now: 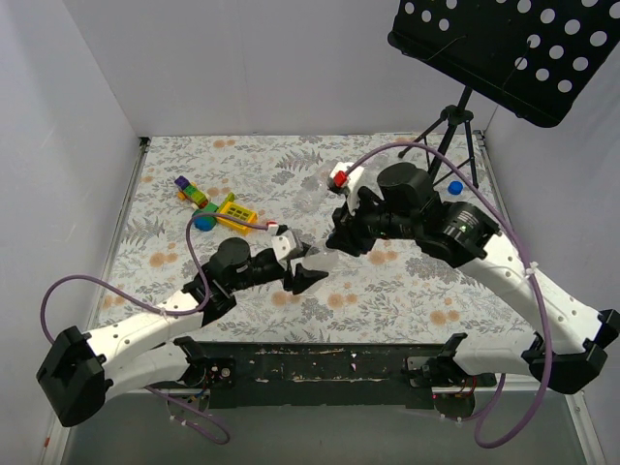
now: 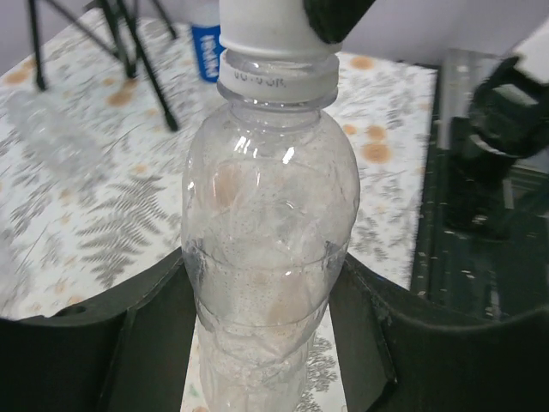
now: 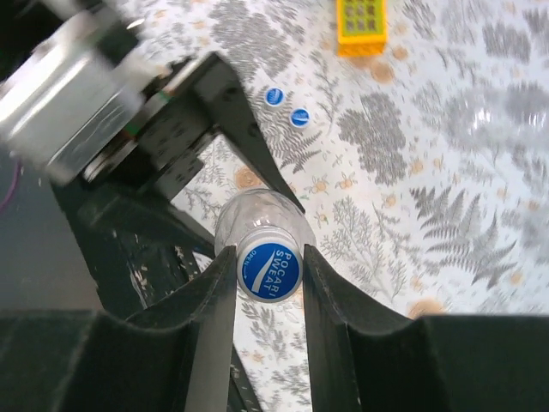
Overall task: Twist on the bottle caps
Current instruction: Screw the bottle cap onto the plastic bottle.
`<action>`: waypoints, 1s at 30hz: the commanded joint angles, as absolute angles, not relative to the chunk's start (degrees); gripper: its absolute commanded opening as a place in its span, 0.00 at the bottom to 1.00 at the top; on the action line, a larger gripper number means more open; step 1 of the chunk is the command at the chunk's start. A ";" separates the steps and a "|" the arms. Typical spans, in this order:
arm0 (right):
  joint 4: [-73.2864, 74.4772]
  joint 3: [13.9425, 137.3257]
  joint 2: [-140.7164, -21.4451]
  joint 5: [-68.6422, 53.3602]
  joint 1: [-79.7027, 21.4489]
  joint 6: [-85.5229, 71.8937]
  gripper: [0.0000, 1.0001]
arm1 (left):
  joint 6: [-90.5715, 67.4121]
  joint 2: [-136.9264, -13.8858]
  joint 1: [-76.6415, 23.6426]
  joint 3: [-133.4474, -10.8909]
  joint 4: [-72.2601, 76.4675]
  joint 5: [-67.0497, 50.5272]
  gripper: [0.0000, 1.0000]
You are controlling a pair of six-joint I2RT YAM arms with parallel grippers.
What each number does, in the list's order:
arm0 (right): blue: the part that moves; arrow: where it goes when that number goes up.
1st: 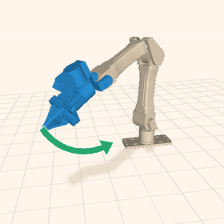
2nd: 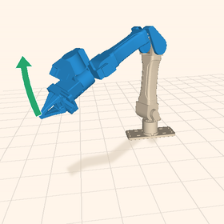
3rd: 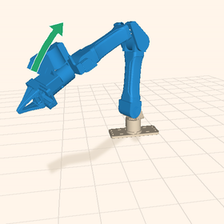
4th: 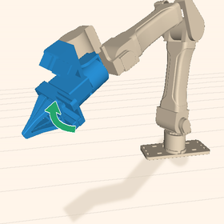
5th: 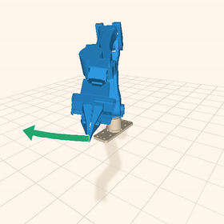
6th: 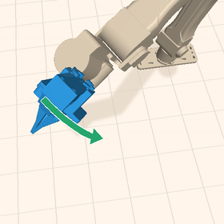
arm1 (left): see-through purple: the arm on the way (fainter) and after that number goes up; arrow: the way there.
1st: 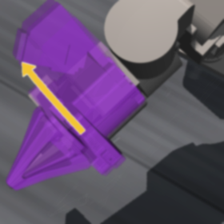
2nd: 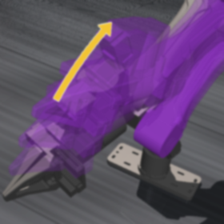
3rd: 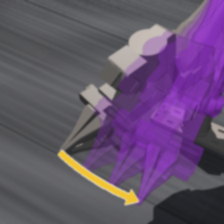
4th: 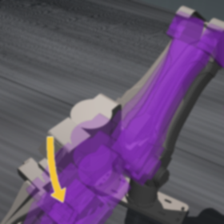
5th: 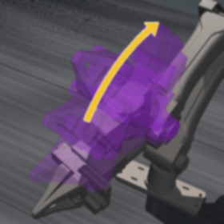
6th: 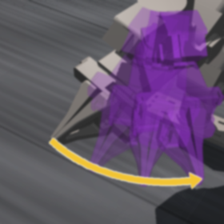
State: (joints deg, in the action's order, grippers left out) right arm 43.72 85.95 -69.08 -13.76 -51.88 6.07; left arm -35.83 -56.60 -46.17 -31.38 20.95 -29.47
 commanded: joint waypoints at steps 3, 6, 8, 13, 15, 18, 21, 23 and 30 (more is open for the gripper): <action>39.49 77.19 -71.11 2.72 -52.21 -22.65 0.01 | -24.18 -53.35 -55.62 -29.71 28.47 13.73 0.00; 33.24 73.66 -69.70 2.90 -52.38 -25.13 0.01 | -16.91 -55.80 -59.84 -30.23 29.09 26.25 0.00; 31.65 73.91 -69.35 3.07 -52.38 -24.96 0.01 | -15.12 -57.21 -61.08 -31.11 28.40 30.05 0.00; 31.90 79.44 -67.86 0.53 -51.60 -19.00 0.25 | -19.41 -57.22 -59.78 -34.09 21.28 22.98 0.00; 34.61 83.47 -67.24 -1.39 -50.46 -15.40 0.47 | -22.66 -57.65 -56.09 -36.81 13.75 12.00 0.00; 41.02 90.94 -67.24 -4.30 -49.05 -7.76 0.70 | -26.97 -59.23 -49.68 -40.77 7.49 -5.12 0.00; 47.00 95.26 -67.32 -8.60 -48.52 -0.20 0.84 | -29.44 -61.87 -44.31 -44.55 2.47 -19.73 0.00; 50.00 96.41 -67.24 -12.03 -48.60 6.30 0.86 | -30.41 -62.92 -42.11 -46.22 0.45 -28.61 0.00; 60.63 98.17 -68.82 -21.17 -48.51 22.83 0.80 | -29.80 -64.25 -38.59 -48.69 -3.86 -49.91 0.00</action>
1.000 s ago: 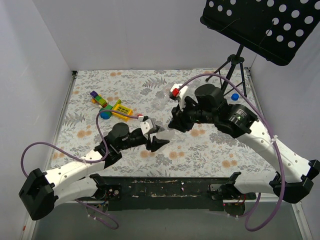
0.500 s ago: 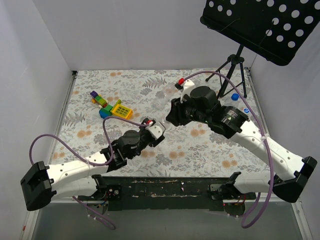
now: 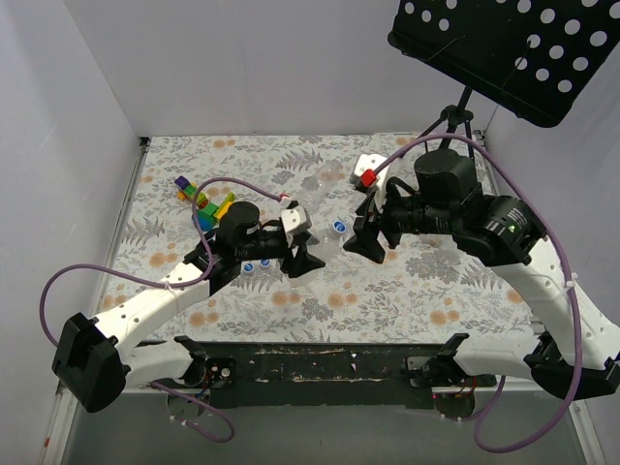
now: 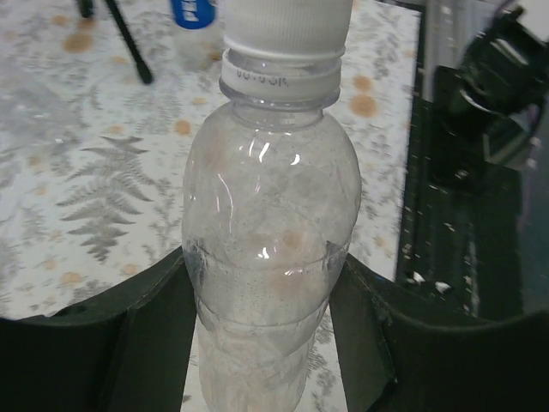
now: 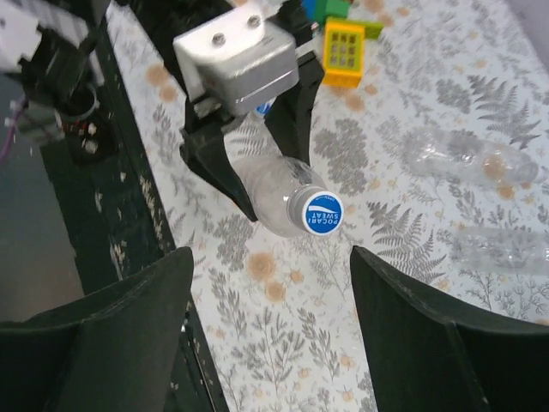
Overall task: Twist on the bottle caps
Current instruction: Screw the bottle cap onto the plastic bottle.
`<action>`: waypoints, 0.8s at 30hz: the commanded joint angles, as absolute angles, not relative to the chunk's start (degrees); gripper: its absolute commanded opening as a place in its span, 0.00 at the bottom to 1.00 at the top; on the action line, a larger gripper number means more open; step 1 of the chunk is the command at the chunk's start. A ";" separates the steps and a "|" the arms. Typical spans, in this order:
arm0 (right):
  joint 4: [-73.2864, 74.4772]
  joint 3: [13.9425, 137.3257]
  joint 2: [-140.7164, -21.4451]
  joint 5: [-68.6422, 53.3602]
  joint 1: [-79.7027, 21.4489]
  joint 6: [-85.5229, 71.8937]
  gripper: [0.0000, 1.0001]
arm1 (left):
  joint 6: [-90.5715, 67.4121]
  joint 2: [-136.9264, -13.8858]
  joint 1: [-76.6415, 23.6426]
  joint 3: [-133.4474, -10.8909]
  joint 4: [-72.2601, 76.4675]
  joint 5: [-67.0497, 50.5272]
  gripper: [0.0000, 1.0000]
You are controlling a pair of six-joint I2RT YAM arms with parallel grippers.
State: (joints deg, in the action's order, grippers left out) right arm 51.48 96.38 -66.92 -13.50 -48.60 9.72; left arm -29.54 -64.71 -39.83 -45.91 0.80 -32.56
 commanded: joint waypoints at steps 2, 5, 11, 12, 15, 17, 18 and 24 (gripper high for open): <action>61.43 97.56 -68.73 -22.84 -48.52 24.60 0.76 | -28.74 -64.51 -38.41 -49.22 -5.09 -53.25 0.00; 61.87 96.60 -68.38 -25.04 -48.60 26.89 0.70 | -28.13 -64.60 -38.23 -49.22 -5.36 -57.91 0.00; 62.66 96.33 -70.57 -29.35 -48.52 30.23 0.67 | -27.86 -64.77 -38.32 -49.22 -5.36 -61.96 0.00; 62.67 96.33 -70.92 -29.36 -48.60 30.67 0.67 | -27.77 -64.78 -38.32 -49.31 -5.36 -62.40 0.00; 62.49 96.50 -71.98 -29.97 -48.52 31.55 0.66 | -27.42 -64.69 -38.23 -49.22 -5.27 -63.10 0.00; 63.01 96.94 -72.86 -31.46 -48.60 32.25 0.65 | -27.33 -64.60 -38.32 -49.04 -5.19 -63.63 0.00; 63.10 97.20 -73.30 -31.73 -48.69 32.43 0.64 | -27.33 -64.60 -38.32 -49.13 -5.19 -63.81 0.00; 63.46 97.82 -75.06 -32.52 -48.96 32.61 0.57 | -27.25 -64.43 -38.23 -49.13 -5.19 -63.72 0.00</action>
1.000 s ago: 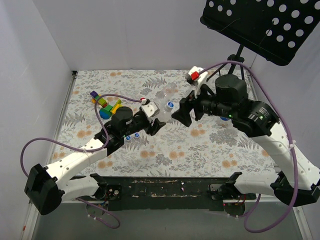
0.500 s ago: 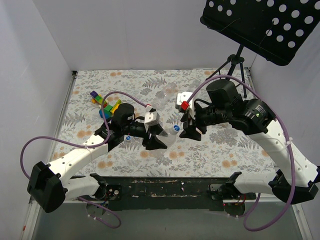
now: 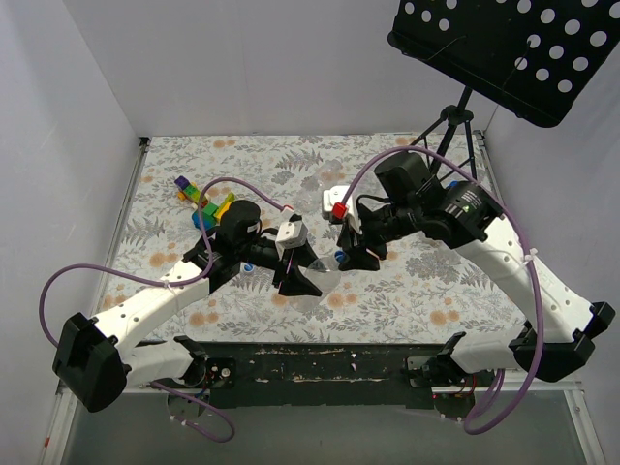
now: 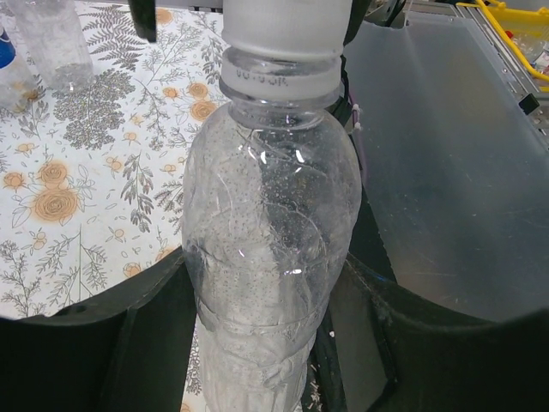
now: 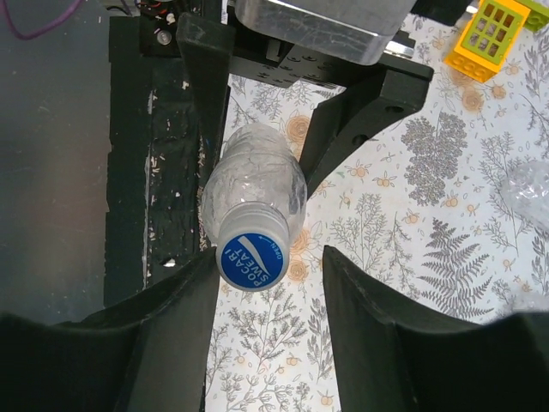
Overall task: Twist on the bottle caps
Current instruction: Screw the bottle cap onto the plastic bottle.
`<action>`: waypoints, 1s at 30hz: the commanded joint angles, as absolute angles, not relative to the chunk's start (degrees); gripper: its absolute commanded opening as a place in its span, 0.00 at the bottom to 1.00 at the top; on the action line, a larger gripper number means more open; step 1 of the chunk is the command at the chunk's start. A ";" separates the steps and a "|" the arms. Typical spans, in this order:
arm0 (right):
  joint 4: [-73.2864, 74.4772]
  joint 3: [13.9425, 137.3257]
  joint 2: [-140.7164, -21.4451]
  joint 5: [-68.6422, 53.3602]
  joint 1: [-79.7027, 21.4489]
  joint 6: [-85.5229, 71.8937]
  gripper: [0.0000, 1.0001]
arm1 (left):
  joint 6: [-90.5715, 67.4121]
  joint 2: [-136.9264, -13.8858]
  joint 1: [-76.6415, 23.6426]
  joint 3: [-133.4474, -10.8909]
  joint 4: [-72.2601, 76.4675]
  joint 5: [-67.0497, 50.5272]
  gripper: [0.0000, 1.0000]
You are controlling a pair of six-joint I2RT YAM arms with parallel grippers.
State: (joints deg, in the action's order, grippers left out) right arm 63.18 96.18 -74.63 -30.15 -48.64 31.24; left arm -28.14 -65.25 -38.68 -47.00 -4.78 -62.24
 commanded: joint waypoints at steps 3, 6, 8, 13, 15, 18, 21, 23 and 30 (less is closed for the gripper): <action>63.46 98.26 -75.41 -32.61 -49.04 32.52 0.52 | -27.07 -64.42 -38.32 -49.13 -5.36 -63.37 0.00; 63.46 98.35 -75.85 -32.70 -49.04 31.73 0.44 | -26.72 -64.34 -38.32 -49.04 -5.45 -62.23 0.00; 63.11 97.91 -75.94 -32.43 -49.04 30.94 0.36 | -26.28 -63.90 -38.32 -48.87 -5.45 -60.74 0.00; 60.48 96.77 -76.55 -28.84 -49.04 22.26 0.01 | -25.40 -61.36 -38.67 -46.68 -2.29 -46.80 0.00; 58.28 96.07 -76.99 -25.68 -49.04 14.62 0.01 | -24.79 -60.12 -39.63 -45.36 -0.36 -37.74 0.00; 53.80 93.70 -76.99 -17.87 -48.96 2.41 0.01 | -22.51 -57.93 -43.23 -43.16 2.63 -23.43 0.00; 50.20 90.01 -76.29 -9.16 -48.96 -9.45 0.01 | -19.18 -55.82 -49.81 -39.82 7.19 -6.47 0.00; 46.69 86.59 -74.89 -6.86 -48.96 -15.62 0.01 | -16.36 -55.02 -54.82 -37.45 10.71 5.82 0.00; 38.24 80.86 -70.67 -5.61 -48.78 -21.45 0.01 | -3.78 -57.39 -66.18 -33.75 17.75 29.97 0.00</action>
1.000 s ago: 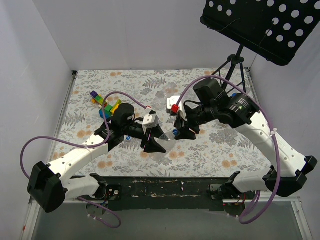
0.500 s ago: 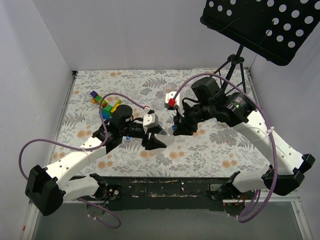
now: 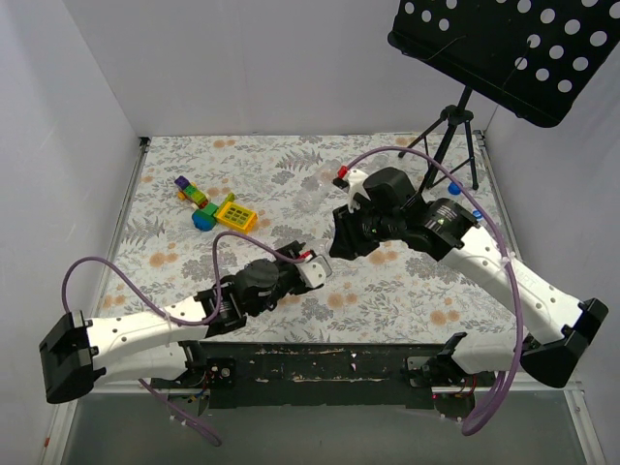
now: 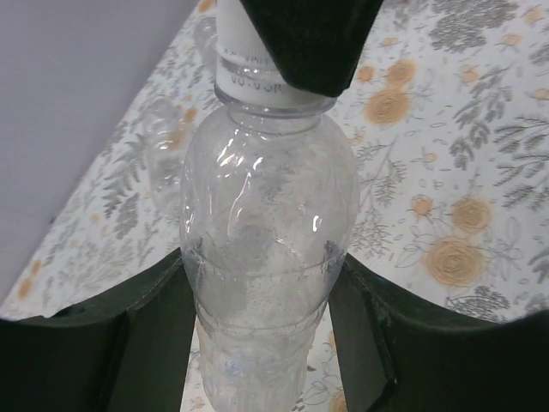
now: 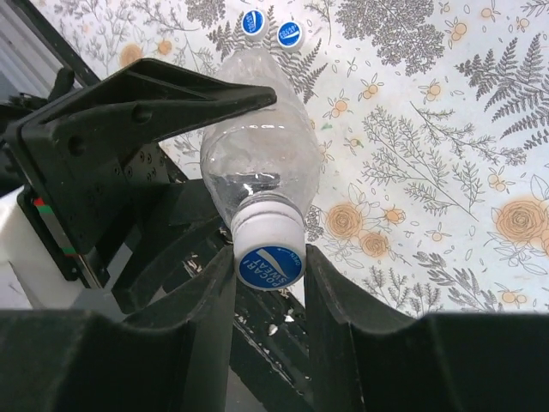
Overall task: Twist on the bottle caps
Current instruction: Screw the bottle cap onto the plastic bottle.
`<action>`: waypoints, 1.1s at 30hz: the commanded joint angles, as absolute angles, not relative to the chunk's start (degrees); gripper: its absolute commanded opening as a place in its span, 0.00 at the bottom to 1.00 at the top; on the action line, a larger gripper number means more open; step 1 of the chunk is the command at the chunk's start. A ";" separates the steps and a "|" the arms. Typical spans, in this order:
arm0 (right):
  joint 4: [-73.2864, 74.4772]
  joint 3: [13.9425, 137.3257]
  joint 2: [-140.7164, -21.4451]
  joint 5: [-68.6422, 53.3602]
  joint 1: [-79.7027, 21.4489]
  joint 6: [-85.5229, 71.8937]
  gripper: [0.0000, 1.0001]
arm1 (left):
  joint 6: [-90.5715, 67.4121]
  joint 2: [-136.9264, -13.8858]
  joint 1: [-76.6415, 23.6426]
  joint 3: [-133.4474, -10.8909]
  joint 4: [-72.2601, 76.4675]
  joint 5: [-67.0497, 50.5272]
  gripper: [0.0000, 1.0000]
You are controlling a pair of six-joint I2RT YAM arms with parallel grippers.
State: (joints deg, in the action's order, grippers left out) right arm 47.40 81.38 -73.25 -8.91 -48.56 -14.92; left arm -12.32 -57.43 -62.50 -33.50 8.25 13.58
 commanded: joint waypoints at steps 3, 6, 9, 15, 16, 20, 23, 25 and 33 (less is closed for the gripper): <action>38.58 83.83 -70.05 -7.90 -48.78 -17.68 0.23 | -7.37 -57.31 -65.83 -35.24 13.82 25.43 0.00; 41.74 88.31 -69.00 -8.00 -48.69 -10.22 0.59 | -11.85 -56.52 -62.24 -37.43 6.09 9.48 0.00; 44.64 91.05 -67.15 -10.71 -48.69 -1.17 0.76 | -15.63 -56.51 -58.20 -40.25 0.81 -7.48 0.04; 49.56 90.44 -62.67 -22.21 -48.78 14.13 0.78 | -21.88 -58.80 -50.98 -44.47 -3.43 -31.87 0.04; 50.35 89.92 -62.14 -23.98 -48.69 16.15 0.78 | -22.93 -59.32 -49.93 -44.91 -3.51 -35.12 0.04; 53.26 88.07 -61.00 -27.24 -48.69 21.96 0.75 | -25.48 -61.60 -47.47 -46.49 -3.87 -46.12 0.04; 54.75 87.71 -61.26 -29.87 -48.78 25.04 0.73 | -27.24 -63.28 -46.58 -47.37 -3.52 -51.40 0.04; 55.89 88.07 -61.96 -31.28 -48.78 26.97 0.72 | -28.30 -63.90 -46.15 -47.37 -2.82 -53.52 0.04; 59.15 87.98 -64.42 -33.92 -48.78 30.06 0.62 | -30.58 -64.42 -45.09 -47.02 -0.35 -57.30 0.03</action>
State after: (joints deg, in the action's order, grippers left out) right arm 57.25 88.23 -63.44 -30.65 -48.56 27.07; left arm -28.67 -65.14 -45.78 -45.06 -2.26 -52.56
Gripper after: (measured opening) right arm 0.645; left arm 0.540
